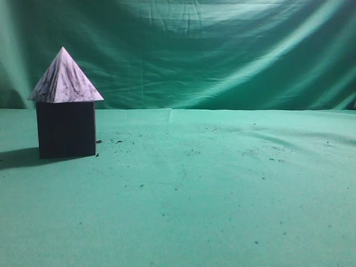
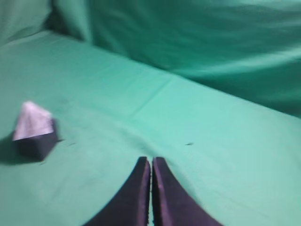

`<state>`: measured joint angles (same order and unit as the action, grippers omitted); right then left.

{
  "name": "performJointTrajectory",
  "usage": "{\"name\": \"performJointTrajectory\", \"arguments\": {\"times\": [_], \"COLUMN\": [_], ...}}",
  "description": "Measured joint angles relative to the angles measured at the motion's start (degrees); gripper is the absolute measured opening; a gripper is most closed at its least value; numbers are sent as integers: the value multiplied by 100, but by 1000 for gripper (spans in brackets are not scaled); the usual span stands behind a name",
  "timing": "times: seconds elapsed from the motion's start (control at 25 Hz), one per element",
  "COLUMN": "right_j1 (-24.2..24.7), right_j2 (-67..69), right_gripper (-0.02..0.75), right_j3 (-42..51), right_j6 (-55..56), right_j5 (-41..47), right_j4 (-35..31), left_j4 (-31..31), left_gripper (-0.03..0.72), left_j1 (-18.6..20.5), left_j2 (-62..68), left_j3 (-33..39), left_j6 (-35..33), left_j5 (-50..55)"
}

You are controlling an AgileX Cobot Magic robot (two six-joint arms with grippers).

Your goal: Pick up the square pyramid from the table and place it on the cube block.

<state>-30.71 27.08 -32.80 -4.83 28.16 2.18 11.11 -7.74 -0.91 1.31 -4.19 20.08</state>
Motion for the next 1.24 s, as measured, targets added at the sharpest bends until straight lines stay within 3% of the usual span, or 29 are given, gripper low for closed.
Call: {"name": "performJointTrajectory", "arguments": {"times": [0.16, 0.44, 0.6, 0.8, 1.24], "right_j1": [1143, 2312, 2501, 2505, 2505], "right_j2": [-990, -2580, -2756, -2756, -2756], "right_gripper": [0, 0, 0, 0, 0], "right_j3": [1420, 3020, 3413, 3436, 3440], "right_j6": [0, 0, 0, 0, 0], "right_j5": [-953, -1308, -1243, -760, -674], "right_j4": [-106, -302, -302, -302, -302], "left_j4": [0, 0, 0, 0, 0], "left_gripper": [0, 0, 0, 0, 0], "left_j1": [0, 0, 0, 0, 0], "left_j2": [0, 0, 0, 0, 0], "left_j3": [0, 0, 0, 0, 0], "left_j6": [0, 0, 0, 0, 0], "left_j5": [0, 0, 0, 0, 0]}}
